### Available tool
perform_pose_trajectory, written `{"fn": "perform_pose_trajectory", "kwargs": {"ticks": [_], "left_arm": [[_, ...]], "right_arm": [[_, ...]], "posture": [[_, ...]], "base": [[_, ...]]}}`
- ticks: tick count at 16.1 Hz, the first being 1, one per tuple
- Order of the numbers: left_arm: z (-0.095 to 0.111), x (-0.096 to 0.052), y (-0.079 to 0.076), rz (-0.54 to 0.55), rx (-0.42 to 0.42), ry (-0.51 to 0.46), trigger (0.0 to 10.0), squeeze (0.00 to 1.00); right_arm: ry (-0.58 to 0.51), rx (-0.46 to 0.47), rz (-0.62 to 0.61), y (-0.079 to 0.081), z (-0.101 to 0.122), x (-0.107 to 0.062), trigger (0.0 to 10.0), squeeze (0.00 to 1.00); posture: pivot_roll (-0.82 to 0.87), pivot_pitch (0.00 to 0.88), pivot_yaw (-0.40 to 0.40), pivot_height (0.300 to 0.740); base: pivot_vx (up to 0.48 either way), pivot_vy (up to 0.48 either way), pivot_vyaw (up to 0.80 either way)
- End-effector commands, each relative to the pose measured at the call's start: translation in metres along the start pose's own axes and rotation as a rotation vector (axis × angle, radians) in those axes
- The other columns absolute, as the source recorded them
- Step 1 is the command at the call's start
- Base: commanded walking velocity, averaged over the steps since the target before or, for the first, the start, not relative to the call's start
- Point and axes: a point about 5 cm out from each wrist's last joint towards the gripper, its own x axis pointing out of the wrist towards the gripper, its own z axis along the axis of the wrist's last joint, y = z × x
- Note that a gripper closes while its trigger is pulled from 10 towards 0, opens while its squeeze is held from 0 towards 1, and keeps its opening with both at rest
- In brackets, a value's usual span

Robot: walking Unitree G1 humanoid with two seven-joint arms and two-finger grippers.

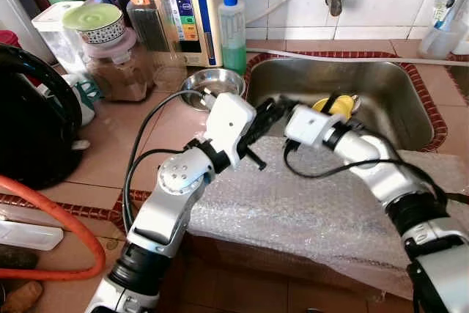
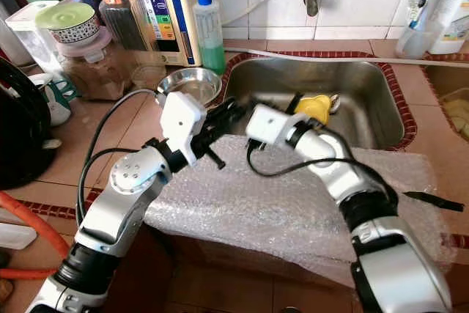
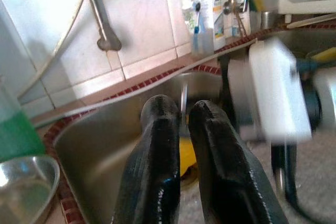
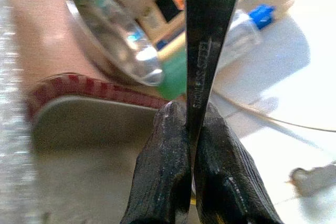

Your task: Kitchen organization

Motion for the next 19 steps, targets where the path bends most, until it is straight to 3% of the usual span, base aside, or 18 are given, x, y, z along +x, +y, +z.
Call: {"fn": "perform_pose_trajectory", "kwargs": {"ticks": [1, 6, 8, 11, 12, 13, 16, 17, 18, 19], "left_arm": [[-0.004, -0.004, 0.005, 0.031, 0.004, 0.019, 10.0, 1.0], [-0.012, -0.018, 0.031, 0.229, 0.096, 0.04, 10.0, 1.0], [-0.014, -0.023, 0.037, 0.244, 0.184, 0.064, 10.0, 1.0], [-0.016, -0.029, 0.045, 0.233, 0.214, 0.09, 10.0, 1.0], [-0.022, -0.031, 0.045, 0.222, 0.219, 0.116, 10.0, 1.0], [-0.025, -0.032, 0.044, 0.204, 0.224, 0.135, 10.0, 1.0], [-0.037, -0.037, 0.036, 0.12, 0.24, 0.198, 10.0, 1.0], [-0.039, -0.038, 0.036, 0.105, 0.236, 0.212, 10.0, 1.0], [-0.041, -0.038, 0.035, 0.092, 0.235, 0.225, 10.0, 1.0], [-0.042, -0.039, 0.035, 0.084, 0.235, 0.236, 10.0, 1.0]], "right_arm": [[-0.009, 0.007, -0.039, -0.009, 0.003, 0.002, 0.0, 0.0], [0.056, -0.013, -0.069, -0.015, -0.012, -0.007, 0.0, 0.0], [0.094, -0.014, -0.079, -0.019, -0.021, -0.013, 0.0, 0.0], [0.19, -0.022, -0.117, -0.032, -0.039, -0.027, 0.0, 0.0], [0.256, -0.023, -0.142, -0.04, -0.051, -0.036, 2.2, 0.0], [0.274, -0.02, -0.149, -0.042, -0.054, -0.039, 10.0, 0.0], [0.342, 0.045, -0.157, -0.042, -0.064, -0.046, 10.0, 0.0], [0.358, 0.088, -0.169, -0.04, -0.067, -0.047, 10.0, 0.93], [0.369, 0.123, -0.169, -0.038, -0.069, -0.047, 10.0, 1.0], [0.375, 0.133, -0.162, -0.036, -0.07, -0.047, 10.0, 1.0]], "posture": [[-0.31, 0.08, 0.132, 0.74], [-0.3, 0.089, 0.142, 0.74], [-0.29, 0.094, 0.147, 0.74], [-0.28, 0.101, 0.161, 0.74], [-0.28, 0.104, 0.168, 0.74], [-0.28, 0.106, 0.17, 0.74], [-0.28, 0.108, 0.174, 0.74], [-0.28, 0.107, 0.176, 0.74], [-0.28, 0.109, 0.178, 0.74], [-0.28, 0.109, 0.178, 0.74]], "base": [[0.0, 0.0, 0.0], [0.0, 0.0, 0.0], [0.0, 0.0, 0.0], [0.0, 0.0, 0.0], [0.0, 0.0, 0.0], [0.0, 0.0, 0.0], [0.0, 0.0, 0.0], [0.0, 0.0, 0.0], [0.0, 0.0, 0.0], [0.0, 0.0, 0.0]]}}
